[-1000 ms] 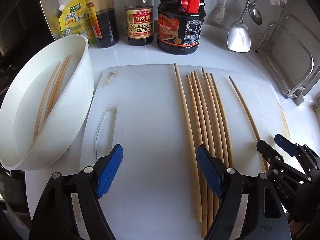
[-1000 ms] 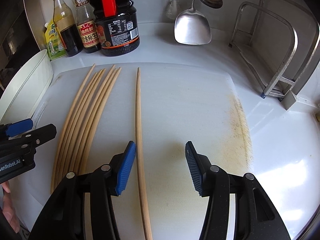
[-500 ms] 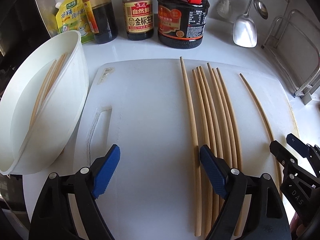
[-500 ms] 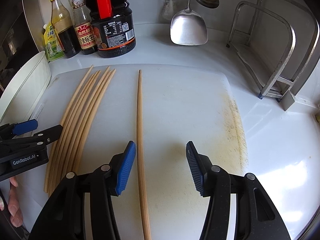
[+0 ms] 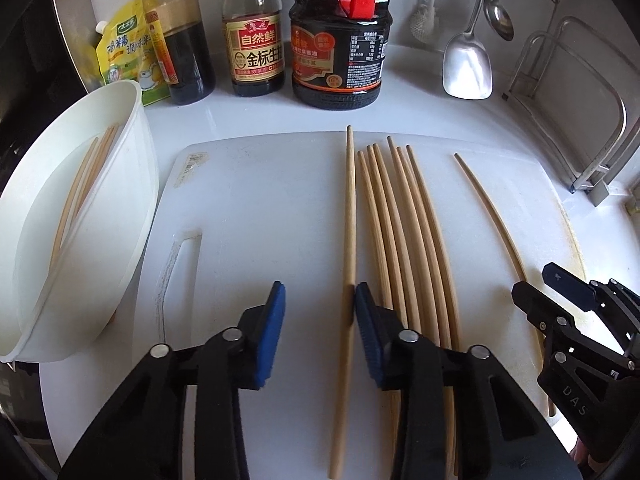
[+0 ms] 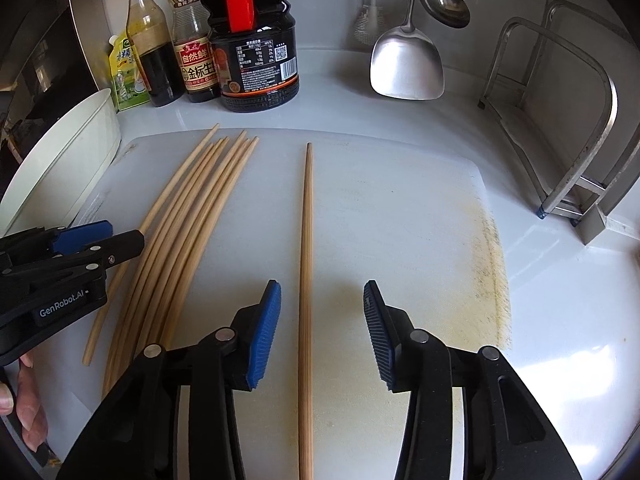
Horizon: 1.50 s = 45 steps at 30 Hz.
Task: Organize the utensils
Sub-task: 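Close the left gripper on one chopstick while the right gripper closes on another, then lift and carry both held chopsticks over the water basin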
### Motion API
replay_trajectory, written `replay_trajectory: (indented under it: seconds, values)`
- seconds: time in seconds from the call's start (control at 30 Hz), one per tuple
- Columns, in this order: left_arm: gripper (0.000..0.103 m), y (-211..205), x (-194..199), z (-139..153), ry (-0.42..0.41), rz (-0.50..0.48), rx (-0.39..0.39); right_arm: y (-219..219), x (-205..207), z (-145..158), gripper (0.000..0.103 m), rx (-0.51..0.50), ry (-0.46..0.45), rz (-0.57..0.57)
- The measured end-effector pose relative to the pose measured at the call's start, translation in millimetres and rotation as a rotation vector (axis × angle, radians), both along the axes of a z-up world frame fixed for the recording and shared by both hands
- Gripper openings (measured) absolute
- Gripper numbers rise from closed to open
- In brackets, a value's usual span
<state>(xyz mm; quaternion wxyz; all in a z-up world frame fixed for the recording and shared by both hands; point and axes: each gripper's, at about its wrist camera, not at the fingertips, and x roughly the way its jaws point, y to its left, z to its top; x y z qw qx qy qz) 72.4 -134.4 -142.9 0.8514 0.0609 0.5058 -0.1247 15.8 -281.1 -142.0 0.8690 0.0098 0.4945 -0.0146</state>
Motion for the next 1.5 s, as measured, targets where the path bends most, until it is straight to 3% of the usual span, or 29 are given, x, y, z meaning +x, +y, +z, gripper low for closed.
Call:
replay_trajectory:
  seconds: [0.07, 0.1, 0.37, 0.57, 0.77, 1.2, 1.5]
  values:
    - [0.015, -2.2, -0.9, 0.4, 0.000, -0.008, -0.004, 1.8, -0.3, 0.6, 0.011, 0.000, 0.001, 0.004]
    - [0.009, -3.0, -1.5, 0.4, 0.002, -0.012, -0.006, 1.5, -0.5, 0.8, 0.007, 0.007, 0.002, 0.004]
    - [0.007, 5.6, -3.8, 7.5, 0.023, -0.012, -0.042, -1.4, -5.2, 8.4, 0.006, 0.096, -0.003, -0.019]
    - [0.007, 21.3, -13.2, 31.0, 0.000, -0.011, -0.076, 5.6, -7.8, 31.3, 0.006, 0.132, -0.031, -0.027]
    - [0.007, 64.3, -17.2, 63.0, -0.042, 0.027, -0.100, 36.0, -3.4, 64.1, 0.006, 0.143, -0.078, 0.008]
    - [0.007, 197.7, 12.3, 118.7, -0.141, 0.159, -0.076, 172.9, 64.3, 110.3, 0.006, 0.215, -0.151, 0.199]
    - [0.007, 271.4, 54.4, 109.9, -0.117, 0.225, -0.053, 263.4, 121.4, 97.7, 0.006, 0.263, -0.111, 0.263]
